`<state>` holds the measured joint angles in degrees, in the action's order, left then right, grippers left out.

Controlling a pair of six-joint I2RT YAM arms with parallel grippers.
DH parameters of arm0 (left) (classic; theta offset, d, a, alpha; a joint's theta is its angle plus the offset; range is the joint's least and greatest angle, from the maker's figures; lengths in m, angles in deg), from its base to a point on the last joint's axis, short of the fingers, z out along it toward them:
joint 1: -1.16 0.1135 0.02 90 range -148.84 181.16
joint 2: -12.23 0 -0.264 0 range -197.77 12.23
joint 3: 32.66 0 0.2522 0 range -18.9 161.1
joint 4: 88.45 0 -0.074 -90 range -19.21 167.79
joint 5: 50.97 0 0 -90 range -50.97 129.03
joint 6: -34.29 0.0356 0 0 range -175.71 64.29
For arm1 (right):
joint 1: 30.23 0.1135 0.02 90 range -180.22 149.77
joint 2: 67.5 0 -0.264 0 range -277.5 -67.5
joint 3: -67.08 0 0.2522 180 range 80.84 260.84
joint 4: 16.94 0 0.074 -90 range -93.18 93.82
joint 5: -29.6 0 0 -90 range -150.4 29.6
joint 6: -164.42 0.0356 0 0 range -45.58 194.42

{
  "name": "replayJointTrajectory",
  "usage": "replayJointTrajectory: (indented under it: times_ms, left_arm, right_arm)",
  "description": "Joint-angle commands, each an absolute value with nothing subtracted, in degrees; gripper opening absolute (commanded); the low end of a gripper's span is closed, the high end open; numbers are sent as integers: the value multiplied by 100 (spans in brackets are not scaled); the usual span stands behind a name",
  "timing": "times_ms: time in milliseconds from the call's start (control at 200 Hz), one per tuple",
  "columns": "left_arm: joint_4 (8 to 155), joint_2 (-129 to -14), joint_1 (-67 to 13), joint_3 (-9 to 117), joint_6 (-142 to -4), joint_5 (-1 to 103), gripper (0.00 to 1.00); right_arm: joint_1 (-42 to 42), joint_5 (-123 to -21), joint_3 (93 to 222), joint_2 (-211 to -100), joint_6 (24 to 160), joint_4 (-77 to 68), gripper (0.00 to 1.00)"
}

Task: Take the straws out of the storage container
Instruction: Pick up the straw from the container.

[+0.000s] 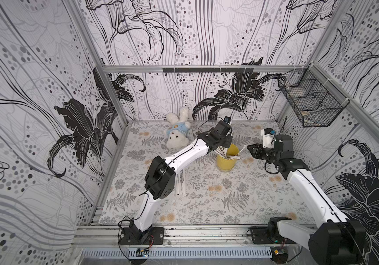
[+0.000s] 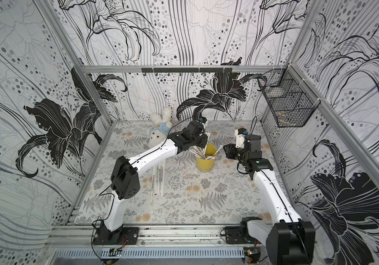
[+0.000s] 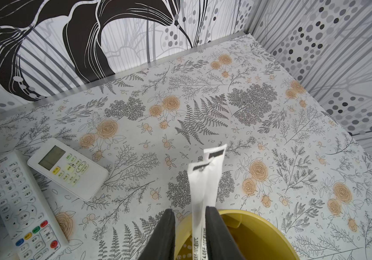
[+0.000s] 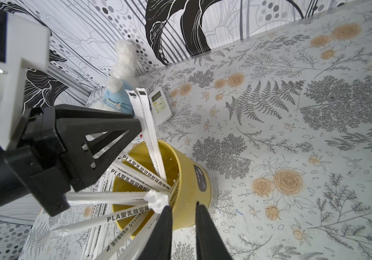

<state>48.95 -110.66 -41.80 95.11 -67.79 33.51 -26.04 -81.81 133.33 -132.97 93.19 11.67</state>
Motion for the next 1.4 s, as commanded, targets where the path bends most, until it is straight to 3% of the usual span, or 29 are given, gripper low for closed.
replayJointTrajectory:
  times_ms: [0,651,1032,1397]
  left_arm:
    - [4988,-11213,-4122,9712,-6754,3459,26]
    - [4980,-11396,-4068,9893,-6782,3656,26]
    - [5199,-10959,-4080,9630,-6719,3533,7]
    - [5819,-10028,-4270,9148,-6561,3167,5]
  right_arm:
    - [-2548,-8184,13462,-13312,9218,1201,23]
    - [-2548,-8145,13436,-13317,9197,1220,23]
    - [-2548,-8109,13536,-13207,9178,1322,23]
    - [-2528,-7838,14266,-13007,9104,1844,25]
